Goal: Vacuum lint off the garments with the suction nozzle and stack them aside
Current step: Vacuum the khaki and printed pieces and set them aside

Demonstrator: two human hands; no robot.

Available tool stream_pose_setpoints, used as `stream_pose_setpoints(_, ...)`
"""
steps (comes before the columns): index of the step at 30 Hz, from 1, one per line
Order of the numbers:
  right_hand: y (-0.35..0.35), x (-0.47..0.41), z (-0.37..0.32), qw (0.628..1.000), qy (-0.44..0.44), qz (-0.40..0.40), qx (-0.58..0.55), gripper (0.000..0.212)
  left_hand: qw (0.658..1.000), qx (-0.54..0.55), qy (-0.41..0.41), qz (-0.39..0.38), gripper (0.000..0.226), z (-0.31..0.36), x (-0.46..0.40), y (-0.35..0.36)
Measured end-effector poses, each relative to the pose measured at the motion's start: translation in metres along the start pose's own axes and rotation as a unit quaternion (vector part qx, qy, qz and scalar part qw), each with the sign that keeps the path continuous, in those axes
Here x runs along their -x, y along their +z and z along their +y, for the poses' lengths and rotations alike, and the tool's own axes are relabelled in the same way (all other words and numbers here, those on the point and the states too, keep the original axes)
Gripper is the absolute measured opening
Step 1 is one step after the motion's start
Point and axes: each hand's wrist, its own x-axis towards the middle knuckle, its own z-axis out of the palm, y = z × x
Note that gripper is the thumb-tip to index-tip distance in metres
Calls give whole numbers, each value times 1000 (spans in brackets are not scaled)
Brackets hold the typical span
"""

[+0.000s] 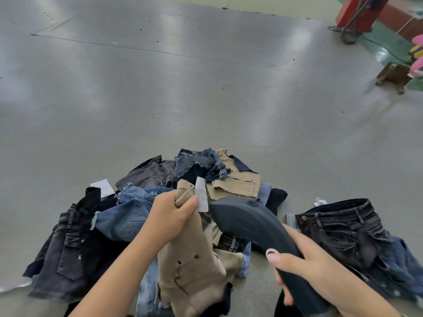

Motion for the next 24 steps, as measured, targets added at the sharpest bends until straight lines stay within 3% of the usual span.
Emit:
stream_pose_setpoints(7,6,-9,-6,1000,-8,24,8,28,994,-27,51,-95,38,-1,3,-3)
stream_pose_setpoints(11,4,-9,-8,999,-11,37,-7,23,996,-6,38,-75,38,1,1,-9)
stream_pose_setpoints(17,6,-5,-2,999,11,-17,28,36,996,-19,29,-80,35,-1,2,-8)
stream_pose_setpoints(22,8,-12,-7,999,-3,51,13,25,986,11,16,-166,38,-2,5,-10)
stream_pose_setpoints(24,7,-14,-9,995,-17,96,-4,30,980,29,10,-195,39,-1,6,-10)
